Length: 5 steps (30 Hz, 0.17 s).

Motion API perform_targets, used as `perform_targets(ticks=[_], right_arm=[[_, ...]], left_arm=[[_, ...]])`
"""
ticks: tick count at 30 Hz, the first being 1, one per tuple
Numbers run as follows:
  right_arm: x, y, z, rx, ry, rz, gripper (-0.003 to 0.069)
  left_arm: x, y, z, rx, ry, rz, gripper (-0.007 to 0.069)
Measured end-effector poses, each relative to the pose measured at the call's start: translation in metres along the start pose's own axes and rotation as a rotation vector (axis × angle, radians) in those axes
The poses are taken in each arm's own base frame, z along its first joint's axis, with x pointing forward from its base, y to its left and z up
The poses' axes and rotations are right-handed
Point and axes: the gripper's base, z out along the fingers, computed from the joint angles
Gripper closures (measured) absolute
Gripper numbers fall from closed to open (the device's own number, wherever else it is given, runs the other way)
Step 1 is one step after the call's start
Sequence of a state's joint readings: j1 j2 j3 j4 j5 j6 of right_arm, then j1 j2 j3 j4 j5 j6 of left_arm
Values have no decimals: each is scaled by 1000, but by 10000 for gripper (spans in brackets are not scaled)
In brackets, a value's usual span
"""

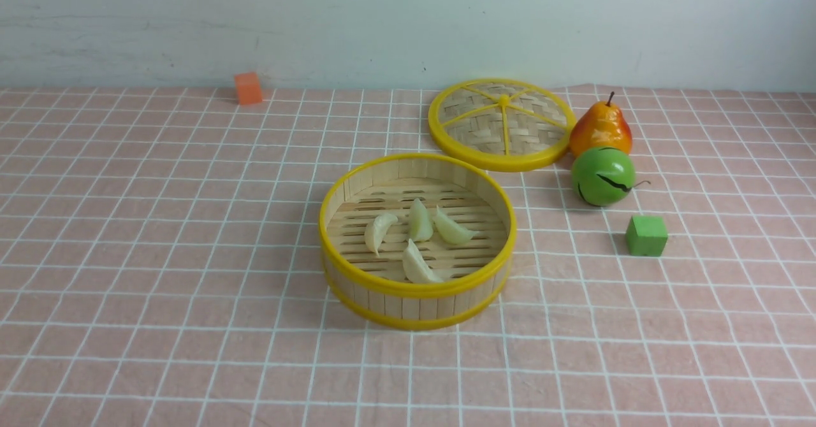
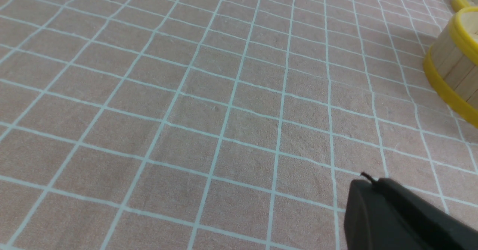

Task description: Put the dumplings into the steamer on the table with the pink tablecloth.

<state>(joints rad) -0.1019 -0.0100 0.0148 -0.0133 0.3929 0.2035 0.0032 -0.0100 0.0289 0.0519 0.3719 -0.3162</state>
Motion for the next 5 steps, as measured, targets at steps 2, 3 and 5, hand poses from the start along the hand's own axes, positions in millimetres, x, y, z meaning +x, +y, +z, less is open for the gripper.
perform_targets(ticks=[2, 3, 5], right_arm=[[0, 0, 0, 0, 0, 0, 574], [0, 0, 0, 0, 0, 0, 573], [0, 0, 0, 0, 0, 0, 570]], left_arm=[[0, 0, 0, 0, 0, 0, 629], [0, 0, 0, 0, 0, 0, 629], [0, 0, 0, 0, 0, 0, 627]])
